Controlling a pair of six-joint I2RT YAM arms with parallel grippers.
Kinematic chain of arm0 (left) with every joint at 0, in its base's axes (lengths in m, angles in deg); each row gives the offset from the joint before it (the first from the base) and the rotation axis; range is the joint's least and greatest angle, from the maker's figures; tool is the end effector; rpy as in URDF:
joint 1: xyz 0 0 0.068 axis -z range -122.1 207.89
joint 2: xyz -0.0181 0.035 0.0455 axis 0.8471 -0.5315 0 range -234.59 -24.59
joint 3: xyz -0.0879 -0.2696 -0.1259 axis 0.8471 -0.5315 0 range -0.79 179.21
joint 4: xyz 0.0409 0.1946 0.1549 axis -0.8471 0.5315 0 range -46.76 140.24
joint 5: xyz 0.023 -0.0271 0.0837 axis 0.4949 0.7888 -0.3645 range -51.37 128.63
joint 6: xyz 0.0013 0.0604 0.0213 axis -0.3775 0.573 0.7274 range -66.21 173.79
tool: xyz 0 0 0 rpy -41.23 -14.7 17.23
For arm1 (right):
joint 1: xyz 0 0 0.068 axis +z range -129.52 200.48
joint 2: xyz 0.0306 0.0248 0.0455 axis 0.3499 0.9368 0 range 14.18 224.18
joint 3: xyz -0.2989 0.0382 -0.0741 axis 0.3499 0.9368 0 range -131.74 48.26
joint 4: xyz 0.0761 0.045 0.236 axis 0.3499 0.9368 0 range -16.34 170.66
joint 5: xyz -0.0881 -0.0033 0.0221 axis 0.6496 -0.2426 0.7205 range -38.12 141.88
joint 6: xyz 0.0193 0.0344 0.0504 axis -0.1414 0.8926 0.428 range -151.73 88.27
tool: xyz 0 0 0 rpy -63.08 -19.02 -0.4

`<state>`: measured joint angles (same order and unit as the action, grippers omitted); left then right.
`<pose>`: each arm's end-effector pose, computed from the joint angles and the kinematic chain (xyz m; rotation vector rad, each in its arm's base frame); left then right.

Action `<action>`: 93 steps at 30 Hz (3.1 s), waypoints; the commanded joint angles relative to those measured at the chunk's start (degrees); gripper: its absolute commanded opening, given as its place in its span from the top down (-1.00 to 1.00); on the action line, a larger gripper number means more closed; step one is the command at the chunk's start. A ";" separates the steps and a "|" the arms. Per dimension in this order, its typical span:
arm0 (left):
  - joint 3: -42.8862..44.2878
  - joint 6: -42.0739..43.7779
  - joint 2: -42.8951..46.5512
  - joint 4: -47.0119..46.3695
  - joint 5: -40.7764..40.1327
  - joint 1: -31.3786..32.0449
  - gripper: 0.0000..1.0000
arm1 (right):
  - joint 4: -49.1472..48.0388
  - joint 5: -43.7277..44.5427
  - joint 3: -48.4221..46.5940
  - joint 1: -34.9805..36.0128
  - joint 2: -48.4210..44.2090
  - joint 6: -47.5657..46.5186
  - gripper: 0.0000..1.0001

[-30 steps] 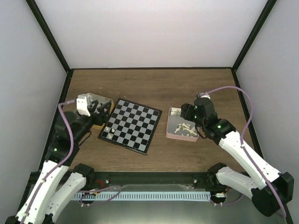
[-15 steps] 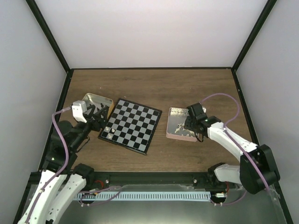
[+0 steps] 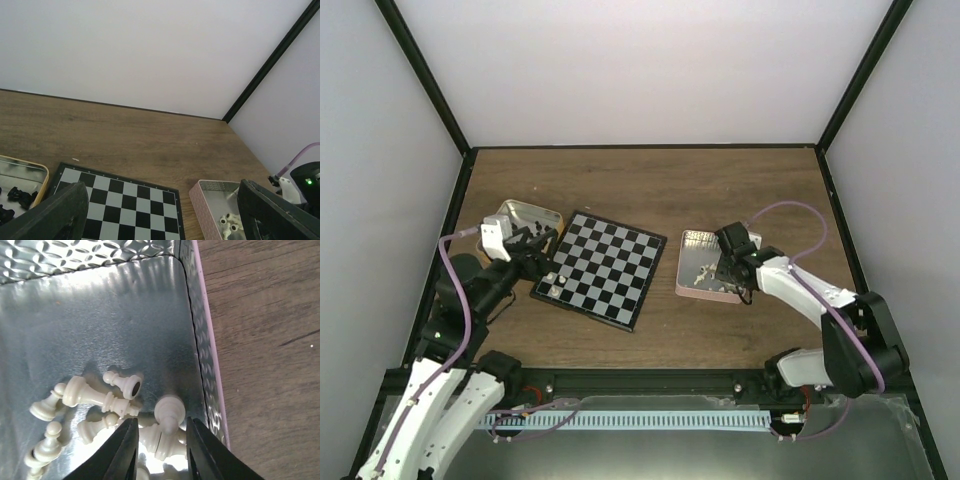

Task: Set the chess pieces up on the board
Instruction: Pick up the chess piece from the storage box, then place the chess piece on the chessboard.

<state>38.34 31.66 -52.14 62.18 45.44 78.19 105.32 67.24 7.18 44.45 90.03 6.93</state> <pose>0.0845 -0.0375 0.3435 0.0631 1.7404 -0.6497 0.2081 0.0781 0.2106 0.4133 2.6227 -0.0179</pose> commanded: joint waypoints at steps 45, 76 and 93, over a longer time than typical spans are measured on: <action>8.44 -3.23 -4.01 4.48 -16.09 0.18 -0.92 | -1.66 -16.13 -27.79 23.18 6.75 -4.36 0.98; -0.55 -10.24 13.08 16.35 -45.90 0.18 -0.91 | 14.01 -2.17 -70.94 45.04 54.79 -5.92 0.93; -0.95 -10.61 14.51 16.36 -46.55 0.18 -0.91 | 15.30 -5.25 -73.63 45.12 57.25 -6.79 0.91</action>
<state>37.45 20.95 -37.65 78.75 -0.85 78.19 118.70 63.63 -64.56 89.25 146.57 0.65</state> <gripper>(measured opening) 0.954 0.089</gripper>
